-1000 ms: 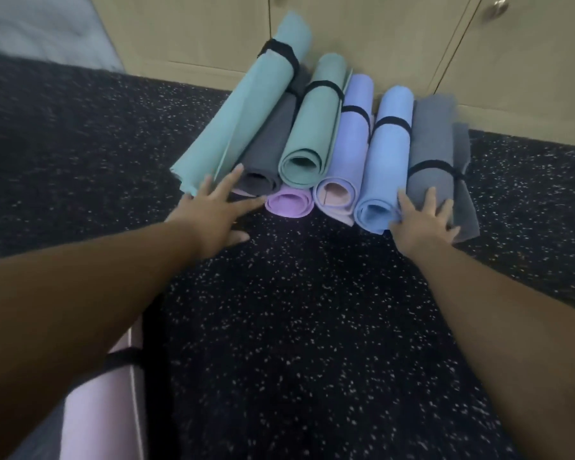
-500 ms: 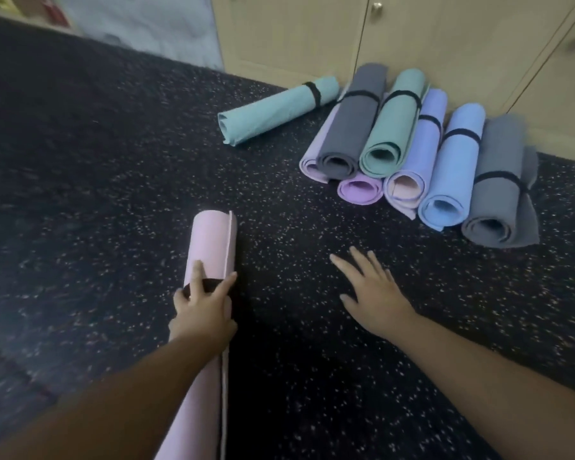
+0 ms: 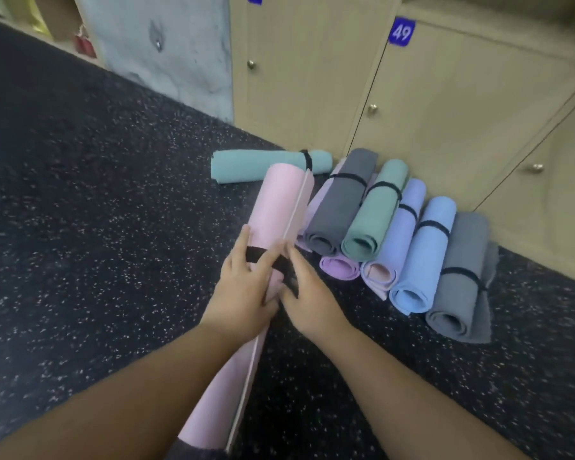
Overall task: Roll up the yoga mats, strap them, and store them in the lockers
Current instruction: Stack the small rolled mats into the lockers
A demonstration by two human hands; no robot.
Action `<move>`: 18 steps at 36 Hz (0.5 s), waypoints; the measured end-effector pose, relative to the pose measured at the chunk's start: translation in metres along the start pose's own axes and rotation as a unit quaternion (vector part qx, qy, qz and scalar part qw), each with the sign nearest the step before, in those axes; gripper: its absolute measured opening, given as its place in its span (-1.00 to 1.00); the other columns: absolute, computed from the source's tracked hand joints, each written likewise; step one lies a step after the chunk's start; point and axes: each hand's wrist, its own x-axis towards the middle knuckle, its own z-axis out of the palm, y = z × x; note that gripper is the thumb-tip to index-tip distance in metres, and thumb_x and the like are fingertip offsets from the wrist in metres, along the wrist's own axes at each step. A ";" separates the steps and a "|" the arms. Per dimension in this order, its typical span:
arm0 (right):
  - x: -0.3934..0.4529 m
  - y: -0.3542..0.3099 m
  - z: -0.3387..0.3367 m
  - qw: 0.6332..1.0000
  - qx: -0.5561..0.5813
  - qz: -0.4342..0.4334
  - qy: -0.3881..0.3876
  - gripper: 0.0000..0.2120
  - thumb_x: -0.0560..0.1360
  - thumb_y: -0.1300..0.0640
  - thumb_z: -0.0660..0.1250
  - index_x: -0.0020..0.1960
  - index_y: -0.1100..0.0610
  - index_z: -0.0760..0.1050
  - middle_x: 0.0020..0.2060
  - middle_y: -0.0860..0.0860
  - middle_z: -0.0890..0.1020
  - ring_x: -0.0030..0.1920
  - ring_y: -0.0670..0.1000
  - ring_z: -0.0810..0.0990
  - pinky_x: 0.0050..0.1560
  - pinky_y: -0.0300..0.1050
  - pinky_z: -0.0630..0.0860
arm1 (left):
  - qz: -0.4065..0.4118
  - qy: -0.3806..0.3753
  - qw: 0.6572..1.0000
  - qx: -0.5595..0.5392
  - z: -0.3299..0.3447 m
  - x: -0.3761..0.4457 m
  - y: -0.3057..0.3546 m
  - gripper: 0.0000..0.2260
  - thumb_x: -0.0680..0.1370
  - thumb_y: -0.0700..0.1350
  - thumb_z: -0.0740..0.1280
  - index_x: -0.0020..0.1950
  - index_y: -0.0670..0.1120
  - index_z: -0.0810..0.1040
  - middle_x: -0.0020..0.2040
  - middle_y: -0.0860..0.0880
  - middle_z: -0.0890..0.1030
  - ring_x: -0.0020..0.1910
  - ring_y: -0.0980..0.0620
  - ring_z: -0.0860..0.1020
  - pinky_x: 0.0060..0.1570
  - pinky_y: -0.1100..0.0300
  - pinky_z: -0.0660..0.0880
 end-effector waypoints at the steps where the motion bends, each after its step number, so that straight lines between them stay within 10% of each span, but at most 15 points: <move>1: 0.006 -0.005 -0.016 1.000 0.010 0.000 0.007 -0.31 0.58 0.26 0.23 0.57 -0.15 0.02 0.53 -0.18 0.18 0.51 -0.16 0.17 0.51 -0.12 0.18 | 0.011 0.015 1.000 -0.007 -0.004 0.015 0.013 -0.20 0.46 -0.11 0.39 0.40 0.39 -0.10 0.45 0.23 -0.30 0.39 -0.25 0.26 0.36 -0.12 0.30; 5: 0.029 -0.020 -0.081 0.996 0.052 0.025 0.068 -0.31 0.56 0.19 0.21 0.57 -0.16 0.00 0.46 -0.26 0.24 0.41 -0.21 0.30 0.43 -0.18 0.28 | 0.024 0.045 0.997 -0.054 -0.018 0.072 0.070 -0.20 0.49 -0.10 0.40 0.51 0.27 -0.05 0.53 0.03 -0.28 0.42 -0.28 0.25 0.36 -0.11 0.31; 9: 0.044 -0.046 -0.142 0.990 0.082 0.002 0.118 -0.28 0.53 -0.01 0.31 0.57 -0.14 0.01 0.46 -0.28 0.21 0.41 -0.23 0.29 0.41 -0.13 0.33 | -0.018 0.038 0.986 -0.160 -0.038 0.119 0.125 -0.08 0.52 -0.13 0.41 0.50 0.14 -0.31 0.57 -0.14 -0.23 0.50 -0.14 0.16 0.25 0.34 0.18; 18: 0.071 -0.107 -0.222 0.975 0.132 -0.017 0.178 -0.14 0.50 0.15 0.42 0.58 -0.10 -0.06 0.36 -0.20 0.34 0.30 -0.24 0.42 0.35 -0.09 0.42 | 0.048 -0.002 0.972 -0.230 -0.113 0.182 0.178 0.01 0.39 -0.27 0.43 0.55 0.13 -0.22 0.50 -0.04 0.15 0.43 0.01 0.27 0.30 0.23 0.28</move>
